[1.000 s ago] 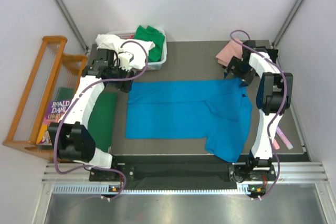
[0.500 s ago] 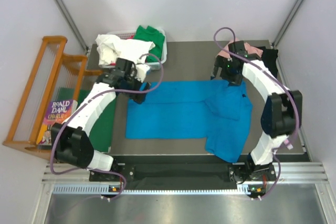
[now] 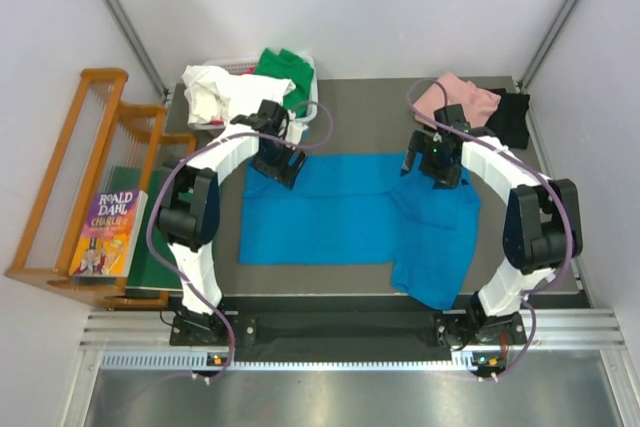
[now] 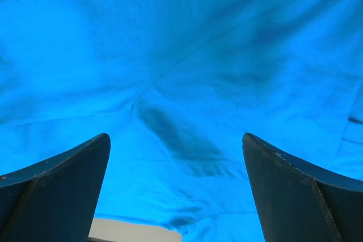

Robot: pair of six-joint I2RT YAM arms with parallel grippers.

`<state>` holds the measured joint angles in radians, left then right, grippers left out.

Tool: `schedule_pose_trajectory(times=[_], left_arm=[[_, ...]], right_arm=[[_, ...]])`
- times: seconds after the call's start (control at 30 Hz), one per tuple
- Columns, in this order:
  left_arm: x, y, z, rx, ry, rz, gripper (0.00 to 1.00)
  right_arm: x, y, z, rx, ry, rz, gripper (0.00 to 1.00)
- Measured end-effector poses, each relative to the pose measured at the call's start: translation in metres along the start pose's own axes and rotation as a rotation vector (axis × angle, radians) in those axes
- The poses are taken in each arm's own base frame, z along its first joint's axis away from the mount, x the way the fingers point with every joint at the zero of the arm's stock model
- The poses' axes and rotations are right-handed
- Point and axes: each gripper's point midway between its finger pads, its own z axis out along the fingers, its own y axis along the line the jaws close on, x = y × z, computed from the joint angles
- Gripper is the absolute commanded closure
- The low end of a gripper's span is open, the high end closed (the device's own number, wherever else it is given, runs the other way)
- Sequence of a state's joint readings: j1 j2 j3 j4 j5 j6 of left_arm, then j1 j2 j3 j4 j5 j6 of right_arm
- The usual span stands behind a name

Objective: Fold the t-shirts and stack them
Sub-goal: Fold the tshirt

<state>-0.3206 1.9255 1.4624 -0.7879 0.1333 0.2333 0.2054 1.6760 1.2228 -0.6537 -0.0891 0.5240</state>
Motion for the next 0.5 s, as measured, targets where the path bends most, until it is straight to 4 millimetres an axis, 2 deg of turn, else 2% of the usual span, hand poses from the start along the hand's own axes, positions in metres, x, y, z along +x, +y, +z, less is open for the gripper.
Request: schedule_pose_trajectory(times=[0.17, 0.23, 0.37, 0.5], left_arm=[[-0.042, 0.011, -0.014, -0.013, -0.094, -0.003, 0.16], [-0.047, 0.013, -0.017, -0.015, -0.112, -0.005, 0.16], [-0.041, 0.016, -0.013, -0.015, -0.098, -0.017, 0.16], [-0.018, 0.014, 0.004, 0.006, -0.045, -0.032, 0.18]], right_arm=[[0.002, 0.000, 0.014, -0.001, 0.019, 0.001, 0.00], [0.002, -0.001, 0.017, 0.003, 0.024, 0.002, 0.00], [0.004, -0.003, 0.026, 0.011, 0.039, 0.003, 0.00], [0.006, -0.005, 0.034, 0.021, 0.054, 0.008, 0.00]])
